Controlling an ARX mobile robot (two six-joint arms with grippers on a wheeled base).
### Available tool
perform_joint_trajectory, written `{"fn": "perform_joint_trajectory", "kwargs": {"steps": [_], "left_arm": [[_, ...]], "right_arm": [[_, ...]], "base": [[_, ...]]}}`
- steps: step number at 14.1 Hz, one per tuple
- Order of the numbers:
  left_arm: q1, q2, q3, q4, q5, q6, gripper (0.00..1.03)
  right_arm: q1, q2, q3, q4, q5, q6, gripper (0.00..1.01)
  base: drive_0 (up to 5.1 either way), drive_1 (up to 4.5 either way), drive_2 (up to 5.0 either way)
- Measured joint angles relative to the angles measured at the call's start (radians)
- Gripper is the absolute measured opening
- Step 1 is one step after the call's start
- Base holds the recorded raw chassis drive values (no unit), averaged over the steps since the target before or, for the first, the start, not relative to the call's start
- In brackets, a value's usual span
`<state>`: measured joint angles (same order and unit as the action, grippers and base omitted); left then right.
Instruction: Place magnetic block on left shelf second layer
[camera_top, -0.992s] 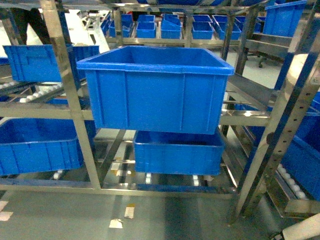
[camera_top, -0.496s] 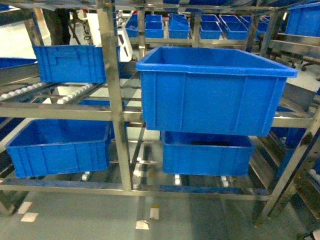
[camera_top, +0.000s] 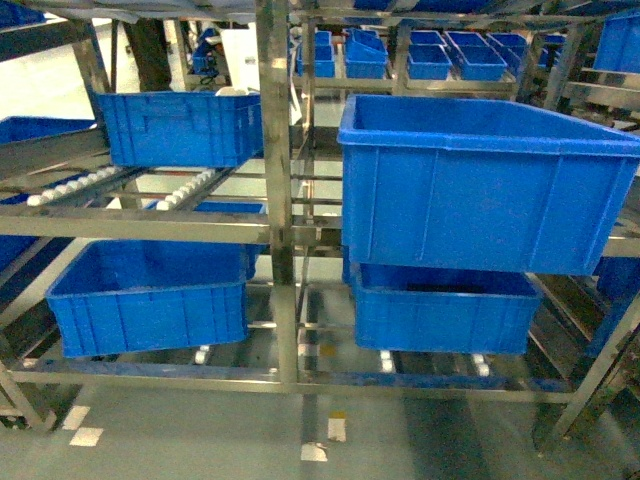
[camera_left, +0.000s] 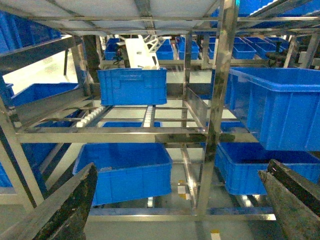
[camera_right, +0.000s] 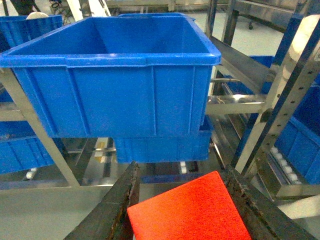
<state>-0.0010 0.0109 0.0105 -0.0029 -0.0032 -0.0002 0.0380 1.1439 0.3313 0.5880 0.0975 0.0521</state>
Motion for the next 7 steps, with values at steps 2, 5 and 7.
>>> {"fn": "perform_joint_trajectory", "kwargs": {"steps": [2,5,7], "left_arm": [[0.000,0.000,0.000,-0.001,0.001,0.000,0.98],[0.000,0.000,0.000,0.001,0.002,0.000,0.98],[0.000,0.000,0.000,0.000,0.003,0.000,0.98]], "right_arm": [[0.000,-0.002,0.000,0.005,0.000,0.000,0.43],[0.000,0.000,0.000,0.003,0.000,0.000,0.43],[0.000,0.000,0.000,0.005,0.000,0.000,0.43]], "base": [[0.0,4.24,-4.2],[0.0,4.23,-4.3],[-0.2,4.08,-4.4]]}}
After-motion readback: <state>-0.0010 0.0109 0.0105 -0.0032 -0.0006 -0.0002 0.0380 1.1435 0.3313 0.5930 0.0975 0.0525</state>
